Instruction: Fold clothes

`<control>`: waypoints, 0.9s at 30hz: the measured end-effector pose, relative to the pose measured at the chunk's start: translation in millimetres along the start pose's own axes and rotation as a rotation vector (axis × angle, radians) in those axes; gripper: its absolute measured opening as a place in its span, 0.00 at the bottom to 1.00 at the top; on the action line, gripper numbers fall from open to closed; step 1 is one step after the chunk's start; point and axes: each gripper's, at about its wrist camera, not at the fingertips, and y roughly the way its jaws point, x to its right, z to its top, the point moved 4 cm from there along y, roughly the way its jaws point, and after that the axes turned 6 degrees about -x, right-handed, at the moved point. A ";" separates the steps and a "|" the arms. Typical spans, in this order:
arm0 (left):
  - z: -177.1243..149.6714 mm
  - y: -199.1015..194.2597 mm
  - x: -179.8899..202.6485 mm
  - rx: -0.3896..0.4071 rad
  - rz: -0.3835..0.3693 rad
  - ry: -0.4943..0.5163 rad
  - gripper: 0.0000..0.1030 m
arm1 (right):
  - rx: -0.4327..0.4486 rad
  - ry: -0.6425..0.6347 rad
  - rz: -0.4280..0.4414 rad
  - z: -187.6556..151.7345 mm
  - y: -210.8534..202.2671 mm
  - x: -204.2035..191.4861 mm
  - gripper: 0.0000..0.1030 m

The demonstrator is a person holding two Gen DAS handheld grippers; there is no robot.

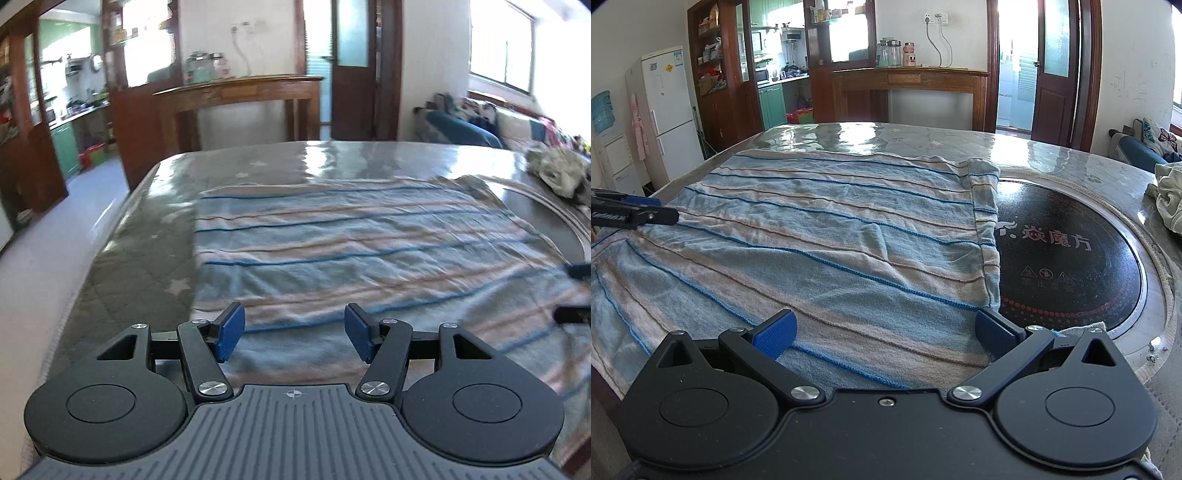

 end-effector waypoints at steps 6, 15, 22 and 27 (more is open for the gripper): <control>-20.8 -5.9 -0.8 -0.014 0.007 0.003 0.60 | 0.000 -0.002 -0.001 0.0 -0.2 -0.1 1.00; -60.1 -40.0 -19.9 0.007 0.045 -0.038 0.65 | -0.001 -0.004 -0.004 0.2 -0.4 -0.7 1.00; -76.6 -56.2 -30.2 0.003 0.046 -0.096 0.70 | -0.001 -0.005 -0.004 0.5 -0.3 -0.5 1.00; -83.1 -67.9 -32.8 0.000 0.054 -0.109 0.70 | -0.001 -0.005 -0.003 0.7 0.2 0.3 1.00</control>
